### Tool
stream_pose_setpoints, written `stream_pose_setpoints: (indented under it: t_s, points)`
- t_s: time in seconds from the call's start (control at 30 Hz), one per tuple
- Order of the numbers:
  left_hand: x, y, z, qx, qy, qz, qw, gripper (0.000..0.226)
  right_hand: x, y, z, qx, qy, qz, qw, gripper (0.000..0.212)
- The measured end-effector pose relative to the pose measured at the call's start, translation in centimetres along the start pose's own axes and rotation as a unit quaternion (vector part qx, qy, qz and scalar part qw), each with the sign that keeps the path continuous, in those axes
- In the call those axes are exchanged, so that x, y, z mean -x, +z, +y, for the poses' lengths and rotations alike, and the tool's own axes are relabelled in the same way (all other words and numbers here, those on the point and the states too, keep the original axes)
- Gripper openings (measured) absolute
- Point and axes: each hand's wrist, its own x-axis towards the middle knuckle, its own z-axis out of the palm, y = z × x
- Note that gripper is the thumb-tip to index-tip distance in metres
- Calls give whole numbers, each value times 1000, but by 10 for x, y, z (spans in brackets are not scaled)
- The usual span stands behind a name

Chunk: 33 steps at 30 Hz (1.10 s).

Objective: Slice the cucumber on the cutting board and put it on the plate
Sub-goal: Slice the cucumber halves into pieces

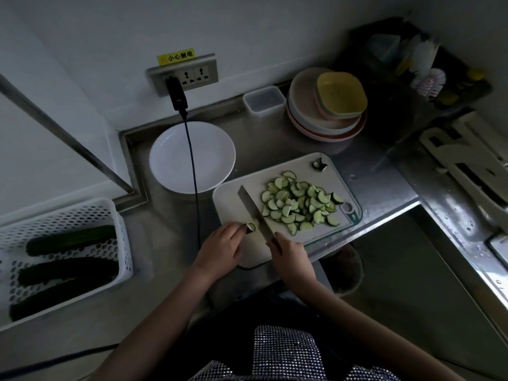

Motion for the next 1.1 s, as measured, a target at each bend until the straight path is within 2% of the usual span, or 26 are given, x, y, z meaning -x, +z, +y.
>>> stream_pose_setpoints:
  t_s: [0.27,0.4,0.67,0.9,1.0,1.1]
  points:
    - [5,2,-4,14,-12,4,1000,38,0,5,-4,16,-21,-11,1000,23]
    - [3,2,-2,-5,6,-13,1000,46,-2,7,-4,21,-24,-19,999,22]
    - [1,2,-2,-9,7,-9,1000,46,-5,9,-7,35,-1,-48,998,21]
    - [-2,6,-3,-23,3,11,1000,39,-6,12,-5,83,16,-91,992,12]
    - [0,7,-4,-26,1,-2,1000,39,-5,11,-5,85,15,-85,993,12]
    - [2,9,-7,-19,-4,-13,1000,33,-2,6,-4,68,8,-45,997,18]
